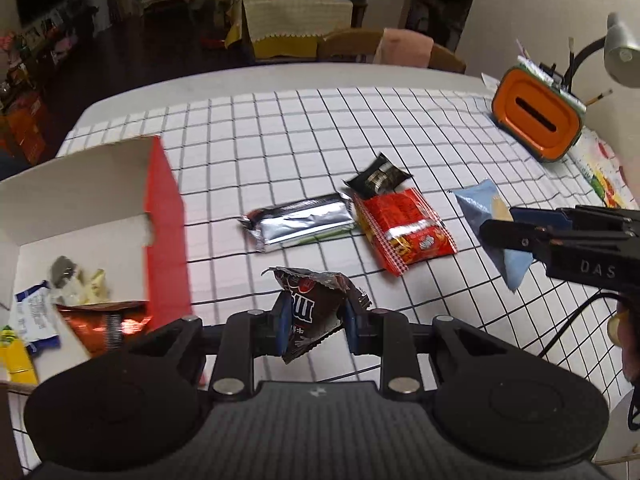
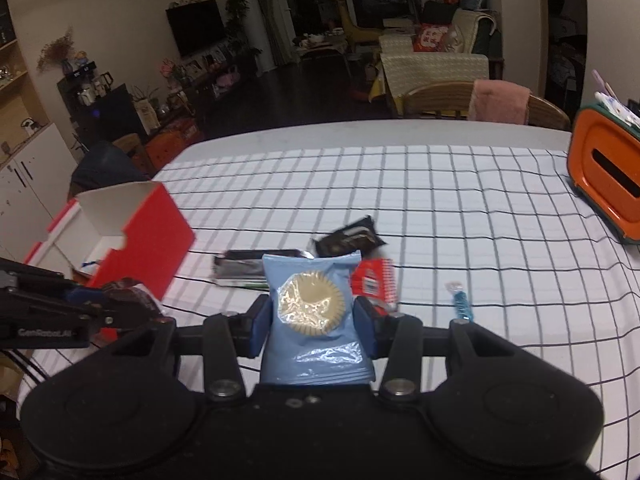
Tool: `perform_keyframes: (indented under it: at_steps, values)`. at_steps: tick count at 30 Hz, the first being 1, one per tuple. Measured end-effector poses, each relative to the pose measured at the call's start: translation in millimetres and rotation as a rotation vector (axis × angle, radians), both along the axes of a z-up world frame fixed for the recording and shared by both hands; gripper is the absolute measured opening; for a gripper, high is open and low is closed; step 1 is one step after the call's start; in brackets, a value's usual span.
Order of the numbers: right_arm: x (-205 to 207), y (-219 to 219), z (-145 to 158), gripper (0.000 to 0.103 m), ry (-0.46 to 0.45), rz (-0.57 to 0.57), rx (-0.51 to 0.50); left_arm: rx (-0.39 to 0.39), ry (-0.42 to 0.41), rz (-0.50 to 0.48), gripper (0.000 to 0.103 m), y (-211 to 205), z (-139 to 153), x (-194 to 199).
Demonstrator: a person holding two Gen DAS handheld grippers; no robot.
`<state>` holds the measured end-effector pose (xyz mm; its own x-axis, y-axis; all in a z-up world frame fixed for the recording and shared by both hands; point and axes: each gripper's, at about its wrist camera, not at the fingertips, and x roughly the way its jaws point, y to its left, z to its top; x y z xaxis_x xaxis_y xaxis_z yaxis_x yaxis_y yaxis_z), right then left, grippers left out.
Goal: Organize snacks
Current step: 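Carry the M&M packet and blue cookie packet over the red box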
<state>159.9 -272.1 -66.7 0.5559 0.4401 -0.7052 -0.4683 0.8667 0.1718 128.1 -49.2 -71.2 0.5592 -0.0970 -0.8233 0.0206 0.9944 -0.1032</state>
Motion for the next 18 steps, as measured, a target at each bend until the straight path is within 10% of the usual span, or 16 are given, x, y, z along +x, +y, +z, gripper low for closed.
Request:
perform_keyframes:
  at_steps: [18]
  values:
    - [-35.9,141.6,37.5,0.044,-0.083,0.157,0.001,0.028,-0.086,0.13,0.026,123.7,34.8,-47.2]
